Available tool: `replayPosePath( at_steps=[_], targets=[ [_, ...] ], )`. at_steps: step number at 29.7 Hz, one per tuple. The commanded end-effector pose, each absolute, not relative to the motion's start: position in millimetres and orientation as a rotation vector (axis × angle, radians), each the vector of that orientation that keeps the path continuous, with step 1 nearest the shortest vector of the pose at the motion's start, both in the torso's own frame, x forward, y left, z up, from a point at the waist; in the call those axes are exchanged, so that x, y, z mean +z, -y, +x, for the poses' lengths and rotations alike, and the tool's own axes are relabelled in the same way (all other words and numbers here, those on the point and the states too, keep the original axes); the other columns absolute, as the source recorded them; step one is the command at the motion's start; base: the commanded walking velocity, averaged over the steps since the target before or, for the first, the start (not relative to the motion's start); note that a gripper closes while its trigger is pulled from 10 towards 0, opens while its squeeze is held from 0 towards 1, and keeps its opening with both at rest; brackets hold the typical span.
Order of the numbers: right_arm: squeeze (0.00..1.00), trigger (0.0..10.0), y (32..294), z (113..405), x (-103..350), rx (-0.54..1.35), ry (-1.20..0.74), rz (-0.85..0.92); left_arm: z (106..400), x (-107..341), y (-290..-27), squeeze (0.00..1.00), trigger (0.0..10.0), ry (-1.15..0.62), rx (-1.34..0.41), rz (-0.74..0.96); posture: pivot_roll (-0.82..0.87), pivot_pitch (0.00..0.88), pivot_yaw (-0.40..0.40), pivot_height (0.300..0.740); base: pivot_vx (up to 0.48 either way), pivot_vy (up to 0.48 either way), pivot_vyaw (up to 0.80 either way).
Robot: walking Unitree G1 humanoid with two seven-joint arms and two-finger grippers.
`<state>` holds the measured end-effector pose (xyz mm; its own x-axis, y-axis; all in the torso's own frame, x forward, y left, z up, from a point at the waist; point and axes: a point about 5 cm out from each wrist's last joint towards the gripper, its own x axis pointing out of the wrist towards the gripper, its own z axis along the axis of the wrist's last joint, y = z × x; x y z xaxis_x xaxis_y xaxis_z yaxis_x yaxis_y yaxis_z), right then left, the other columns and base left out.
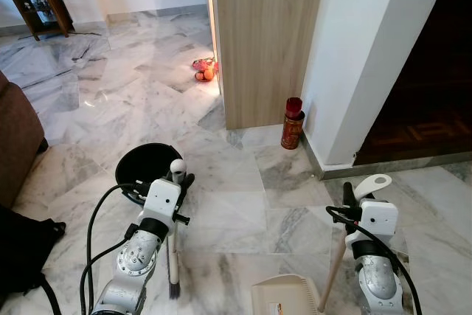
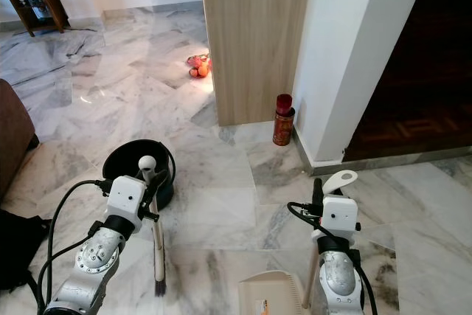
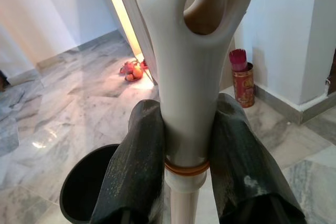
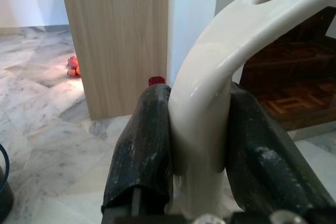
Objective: Sweep floor
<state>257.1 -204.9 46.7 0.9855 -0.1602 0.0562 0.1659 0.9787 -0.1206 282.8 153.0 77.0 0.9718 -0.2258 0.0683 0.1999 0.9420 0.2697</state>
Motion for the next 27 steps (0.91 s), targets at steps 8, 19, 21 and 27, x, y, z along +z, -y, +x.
replayPosePath(
  at_steps=[8, 19, 21, 27],
  targets=[
    [0.00, 10.0, 199.0, 261.2, 49.6, -0.150, 0.065, -0.126, 286.5, 84.7, -153.2, 0.00, 10.0, 0.149, -0.221, 0.328, 0.06, 0.000, 0.057, 0.740, 0.000, -0.236, -0.80],
    [0.00, 10.0, 195.7, 260.8, 48.6, -0.153, 0.068, -0.122, 287.9, 85.5, -154.2, 0.00, 10.0, 0.151, -0.228, 0.329, 0.06, 0.000, 0.068, 0.740, 0.000, -0.072, -0.80],
    [0.00, 10.0, 195.5, 260.8, 48.4, -0.154, 0.068, -0.122, 288.0, 85.6, -154.1, 0.00, 10.0, 0.152, -0.230, 0.329, 0.06, 0.000, 0.068, 0.740, 0.000, 0.000, -0.80],
    [0.00, 10.0, 196.1, 261.1, 48.0, -0.156, 0.068, -0.125, 288.5, 85.5, -153.6, 0.00, 10.0, 0.153, -0.231, 0.329, 0.06, 0.000, 0.067, 0.740, 0.000, 0.000, -0.80]
  ],
)
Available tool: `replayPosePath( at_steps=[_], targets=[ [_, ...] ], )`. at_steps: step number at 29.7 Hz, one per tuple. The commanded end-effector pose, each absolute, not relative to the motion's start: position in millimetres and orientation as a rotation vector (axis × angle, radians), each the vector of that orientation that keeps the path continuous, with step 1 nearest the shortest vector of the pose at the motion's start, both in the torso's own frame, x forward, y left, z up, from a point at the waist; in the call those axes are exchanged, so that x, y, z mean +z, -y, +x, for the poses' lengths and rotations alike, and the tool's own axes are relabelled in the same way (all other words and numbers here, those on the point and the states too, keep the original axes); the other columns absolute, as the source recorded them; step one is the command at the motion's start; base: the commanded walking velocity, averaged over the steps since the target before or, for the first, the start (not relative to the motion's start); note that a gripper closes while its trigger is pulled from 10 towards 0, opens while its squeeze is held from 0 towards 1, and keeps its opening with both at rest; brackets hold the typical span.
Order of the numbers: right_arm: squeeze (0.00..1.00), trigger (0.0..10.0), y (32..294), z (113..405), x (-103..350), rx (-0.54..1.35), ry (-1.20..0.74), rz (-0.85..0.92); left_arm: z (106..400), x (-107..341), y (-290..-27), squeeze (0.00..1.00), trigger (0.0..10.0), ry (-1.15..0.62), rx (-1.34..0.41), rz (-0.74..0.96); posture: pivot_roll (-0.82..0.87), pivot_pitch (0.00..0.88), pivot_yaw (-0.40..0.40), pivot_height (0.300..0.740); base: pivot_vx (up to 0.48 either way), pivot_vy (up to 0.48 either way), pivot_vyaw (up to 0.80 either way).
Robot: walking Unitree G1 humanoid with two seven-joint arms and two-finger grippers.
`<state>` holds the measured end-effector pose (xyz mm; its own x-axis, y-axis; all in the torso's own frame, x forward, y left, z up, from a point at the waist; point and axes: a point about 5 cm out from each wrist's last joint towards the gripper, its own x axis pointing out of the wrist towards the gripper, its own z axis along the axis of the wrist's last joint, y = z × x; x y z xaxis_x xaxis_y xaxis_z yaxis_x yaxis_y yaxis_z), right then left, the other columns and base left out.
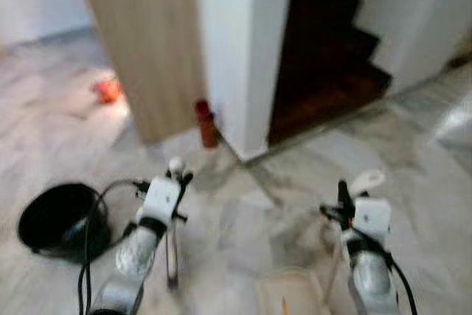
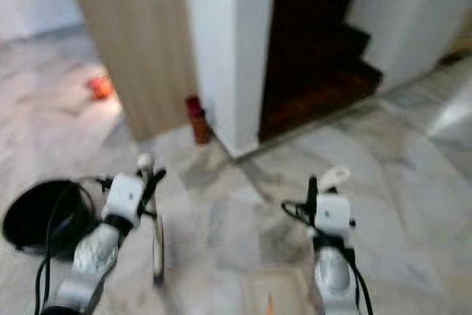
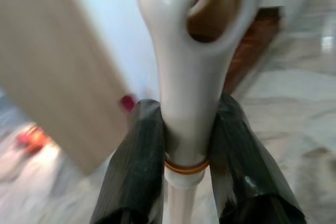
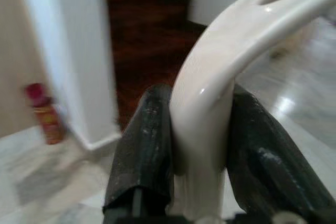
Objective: Sweep floor
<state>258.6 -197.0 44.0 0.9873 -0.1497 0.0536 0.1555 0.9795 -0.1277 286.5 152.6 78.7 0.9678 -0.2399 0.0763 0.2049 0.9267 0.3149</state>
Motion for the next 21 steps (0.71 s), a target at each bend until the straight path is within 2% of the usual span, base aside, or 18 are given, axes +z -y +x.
replayPosePath(
  at_steps=[1, 21],
  targets=[
    [0.00, 10.0, 196, 261, 48, -0.156, 0.068, -0.126, 289, 86, -154, 0.00, 10.0, 0.154, -0.230, 0.328, 0.06, 0.000, 0.066, 0.740, 0.000, 0.000, -0.80],
    [0.00, 10.0, 203, 281, 61, -0.179, 0.093, -0.157, 304, 89, -158, 0.00, 10.0, 0.151, -0.152, 0.236, 0.02, 0.000, 0.055, 0.740, 0.000, 0.000, -0.80]
  ],
)
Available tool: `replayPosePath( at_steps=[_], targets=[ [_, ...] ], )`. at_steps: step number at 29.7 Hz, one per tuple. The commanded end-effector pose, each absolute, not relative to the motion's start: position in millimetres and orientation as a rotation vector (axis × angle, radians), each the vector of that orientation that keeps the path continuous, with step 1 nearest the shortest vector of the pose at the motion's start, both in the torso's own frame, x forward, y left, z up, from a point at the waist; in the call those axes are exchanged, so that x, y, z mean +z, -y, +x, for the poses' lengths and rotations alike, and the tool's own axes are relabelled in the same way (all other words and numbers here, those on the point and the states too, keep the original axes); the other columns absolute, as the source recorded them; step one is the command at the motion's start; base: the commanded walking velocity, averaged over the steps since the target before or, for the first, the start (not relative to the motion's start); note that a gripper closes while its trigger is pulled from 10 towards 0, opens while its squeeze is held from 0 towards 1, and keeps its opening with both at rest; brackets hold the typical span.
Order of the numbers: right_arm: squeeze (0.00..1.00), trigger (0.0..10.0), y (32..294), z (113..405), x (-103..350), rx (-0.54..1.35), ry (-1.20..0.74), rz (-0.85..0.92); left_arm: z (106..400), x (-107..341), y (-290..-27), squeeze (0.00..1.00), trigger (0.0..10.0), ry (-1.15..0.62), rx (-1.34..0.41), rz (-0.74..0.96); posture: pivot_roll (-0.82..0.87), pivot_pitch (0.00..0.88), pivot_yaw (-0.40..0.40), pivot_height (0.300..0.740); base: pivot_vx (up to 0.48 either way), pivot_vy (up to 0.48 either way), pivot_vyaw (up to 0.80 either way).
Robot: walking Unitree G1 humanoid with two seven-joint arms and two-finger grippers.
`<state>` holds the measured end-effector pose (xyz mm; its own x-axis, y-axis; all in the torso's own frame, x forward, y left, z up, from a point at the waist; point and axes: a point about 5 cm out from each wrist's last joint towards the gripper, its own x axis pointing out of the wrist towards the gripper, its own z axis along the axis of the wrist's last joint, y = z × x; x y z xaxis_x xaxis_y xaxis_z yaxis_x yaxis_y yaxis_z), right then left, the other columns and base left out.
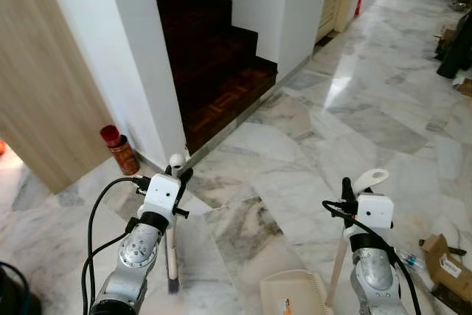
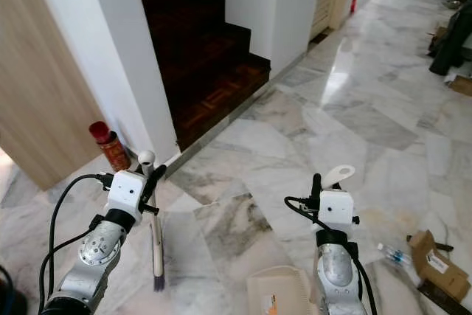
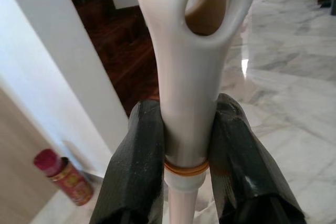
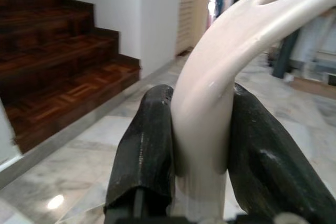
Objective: Sweep floor
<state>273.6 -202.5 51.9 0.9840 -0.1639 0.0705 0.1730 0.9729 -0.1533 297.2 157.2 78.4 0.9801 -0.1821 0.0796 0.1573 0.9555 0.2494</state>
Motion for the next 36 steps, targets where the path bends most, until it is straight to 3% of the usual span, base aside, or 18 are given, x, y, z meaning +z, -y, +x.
replayPosePath(
  at_steps=[1, 10, 17, 36],
  targets=[
    [0.00, 10.0, 203, 282, 62, -0.181, 0.097, -0.157, 305, 90, -158, 0.00, 10.0, 0.154, -0.153, 0.232, 0.02, 0.000, 0.055, 0.740, 0.000, 0.000, -0.80],
    [0.00, 10.0, 210, 289, 69, -0.211, 0.107, -0.158, 313, 97, -153, 0.00, 10.0, 0.180, -0.160, 0.239, 0.02, 0.000, 0.044, 0.740, 0.000, 0.000, -0.80],
    [0.00, 10.0, 211, 299, 77, -0.238, 0.131, -0.157, 316, 102, -164, 0.00, 10.0, 0.195, -0.133, 0.252, 0.02, 0.000, 0.060, 0.740, 0.000, -0.040, -0.80],
    [0.00, 10.0, 204, 297, 77, -0.263, 0.154, -0.125, 310, 106, -160, 0.00, 10.0, 0.218, -0.176, 0.260, 0.06, 0.000, 0.082, 0.740, 0.000, 0.000, -0.80]
  ],
)
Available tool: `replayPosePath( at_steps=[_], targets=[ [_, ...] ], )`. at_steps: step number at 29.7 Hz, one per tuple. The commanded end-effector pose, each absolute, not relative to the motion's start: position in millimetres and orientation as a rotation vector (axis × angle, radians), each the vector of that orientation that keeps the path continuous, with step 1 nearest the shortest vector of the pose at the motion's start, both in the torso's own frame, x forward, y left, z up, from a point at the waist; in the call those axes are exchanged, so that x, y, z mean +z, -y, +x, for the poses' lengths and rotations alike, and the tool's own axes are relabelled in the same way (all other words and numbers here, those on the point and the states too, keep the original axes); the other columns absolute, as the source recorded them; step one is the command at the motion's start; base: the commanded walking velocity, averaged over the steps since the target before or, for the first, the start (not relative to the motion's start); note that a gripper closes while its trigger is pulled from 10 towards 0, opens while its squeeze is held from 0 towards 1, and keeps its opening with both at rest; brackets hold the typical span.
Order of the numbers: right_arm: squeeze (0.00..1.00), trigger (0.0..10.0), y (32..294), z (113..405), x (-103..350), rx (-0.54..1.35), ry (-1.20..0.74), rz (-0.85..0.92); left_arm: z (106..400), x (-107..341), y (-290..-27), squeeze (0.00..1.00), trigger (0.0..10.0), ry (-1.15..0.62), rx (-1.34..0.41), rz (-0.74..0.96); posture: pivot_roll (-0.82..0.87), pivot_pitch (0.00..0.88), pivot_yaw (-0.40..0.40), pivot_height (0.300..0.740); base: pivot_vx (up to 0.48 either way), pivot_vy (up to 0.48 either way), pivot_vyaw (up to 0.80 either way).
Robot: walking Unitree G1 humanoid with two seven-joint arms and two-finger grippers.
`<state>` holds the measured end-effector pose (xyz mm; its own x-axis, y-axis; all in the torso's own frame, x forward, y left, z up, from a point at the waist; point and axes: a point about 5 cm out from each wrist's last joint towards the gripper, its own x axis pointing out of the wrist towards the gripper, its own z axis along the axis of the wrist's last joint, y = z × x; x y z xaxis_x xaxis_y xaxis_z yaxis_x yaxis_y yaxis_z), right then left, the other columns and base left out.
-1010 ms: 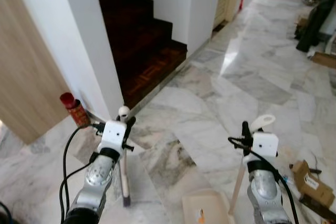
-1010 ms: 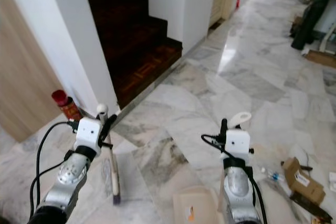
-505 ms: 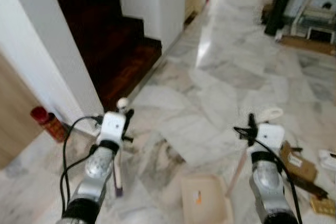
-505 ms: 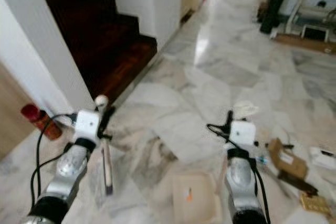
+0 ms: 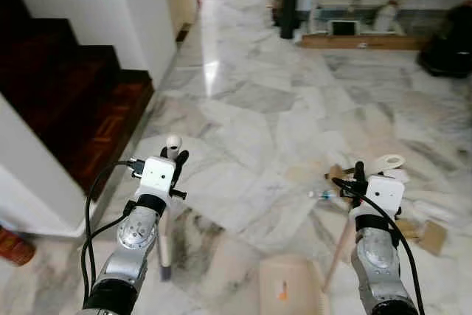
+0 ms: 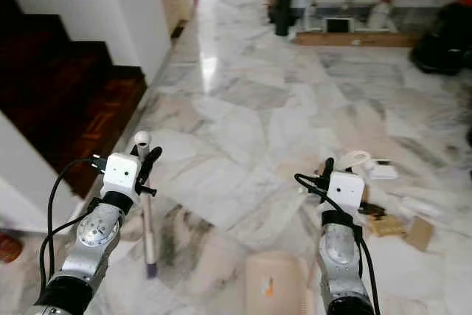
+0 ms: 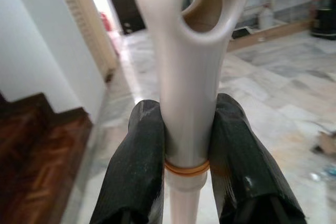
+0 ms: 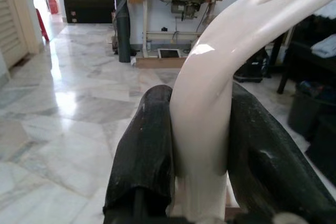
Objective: Sweep floor
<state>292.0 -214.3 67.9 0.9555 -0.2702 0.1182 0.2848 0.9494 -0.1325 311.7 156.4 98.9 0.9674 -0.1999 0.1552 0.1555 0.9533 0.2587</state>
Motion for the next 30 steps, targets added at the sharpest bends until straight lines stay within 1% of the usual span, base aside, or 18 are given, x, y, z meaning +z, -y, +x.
replayPosePath(
  at_steps=[1, 6, 12, 18, 23, 30],
  targets=[
    [0.00, 10.0, 203, 297, 77, -0.260, 0.153, -0.122, 310, 106, -159, 0.00, 10.0, 0.221, -0.178, 0.259, 0.06, 0.000, 0.082, 0.740, 0.000, 0.000, -0.80],
    [0.00, 10.0, 195, 296, 73, -0.229, 0.136, -0.119, 305, 106, -161, 0.00, 10.0, 0.223, -0.159, 0.253, 0.08, 0.000, 0.061, 0.740, 0.000, 0.000, -0.80],
    [0.00, 10.0, 195, 295, 73, -0.208, 0.133, -0.131, 299, 102, -162, 0.00, 10.0, 0.213, -0.146, 0.246, 0.07, 0.000, 0.048, 0.740, 0.000, 0.000, -0.80],
    [0.00, 10.0, 201, 294, 77, -0.218, 0.149, -0.135, 299, 99, -151, 0.00, 10.0, 0.199, -0.164, 0.225, 0.03, 0.000, 0.043, 0.740, 0.000, 0.000, -0.80],
    [0.00, 10.0, 205, 293, 78, -0.213, 0.148, -0.150, 301, 100, -144, 0.00, 10.0, 0.206, -0.167, 0.206, 0.03, 0.000, 0.025, 0.740, 0.000, 0.000, -0.80],
    [0.00, 10.0, 199, 295, 77, -0.185, 0.139, -0.151, 293, 95, -151, 0.00, 10.0, 0.187, -0.146, 0.203, 0.05, 0.000, 0.008, 0.740, 0.000, 0.000, -0.80]
  ],
)
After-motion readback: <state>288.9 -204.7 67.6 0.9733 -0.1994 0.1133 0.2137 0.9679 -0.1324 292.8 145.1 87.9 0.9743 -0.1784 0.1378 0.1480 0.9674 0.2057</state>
